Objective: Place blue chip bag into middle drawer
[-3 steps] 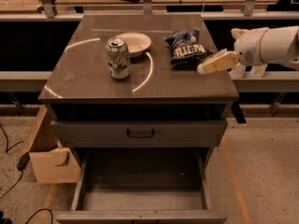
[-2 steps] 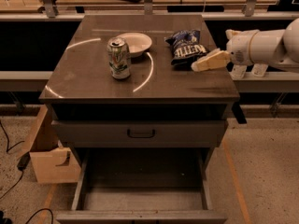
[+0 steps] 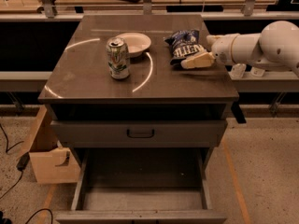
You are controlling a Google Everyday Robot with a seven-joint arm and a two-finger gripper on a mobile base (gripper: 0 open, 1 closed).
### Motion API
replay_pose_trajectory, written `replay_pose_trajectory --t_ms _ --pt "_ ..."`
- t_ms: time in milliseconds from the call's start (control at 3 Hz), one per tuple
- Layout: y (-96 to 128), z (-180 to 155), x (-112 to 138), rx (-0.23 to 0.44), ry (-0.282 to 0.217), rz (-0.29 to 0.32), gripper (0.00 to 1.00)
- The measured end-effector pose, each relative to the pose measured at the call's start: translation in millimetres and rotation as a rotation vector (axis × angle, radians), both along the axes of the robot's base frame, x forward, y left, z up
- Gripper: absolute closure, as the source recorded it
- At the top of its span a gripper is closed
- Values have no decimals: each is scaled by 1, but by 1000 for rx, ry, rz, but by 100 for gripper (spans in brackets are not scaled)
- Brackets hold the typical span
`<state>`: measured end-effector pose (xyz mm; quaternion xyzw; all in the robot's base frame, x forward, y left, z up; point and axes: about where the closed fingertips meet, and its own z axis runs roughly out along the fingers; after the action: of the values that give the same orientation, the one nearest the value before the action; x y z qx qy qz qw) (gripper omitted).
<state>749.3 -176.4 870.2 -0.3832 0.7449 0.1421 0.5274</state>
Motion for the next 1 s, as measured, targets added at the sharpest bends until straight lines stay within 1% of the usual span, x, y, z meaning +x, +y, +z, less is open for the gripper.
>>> replay_pose_trajectory --t_ms 333,667,1000 --pt "12 -10 0 9 10 43 41" --pt "17 -5 -7 17 13 86 65" --pt "11 27 -37 33 -1 147 89"
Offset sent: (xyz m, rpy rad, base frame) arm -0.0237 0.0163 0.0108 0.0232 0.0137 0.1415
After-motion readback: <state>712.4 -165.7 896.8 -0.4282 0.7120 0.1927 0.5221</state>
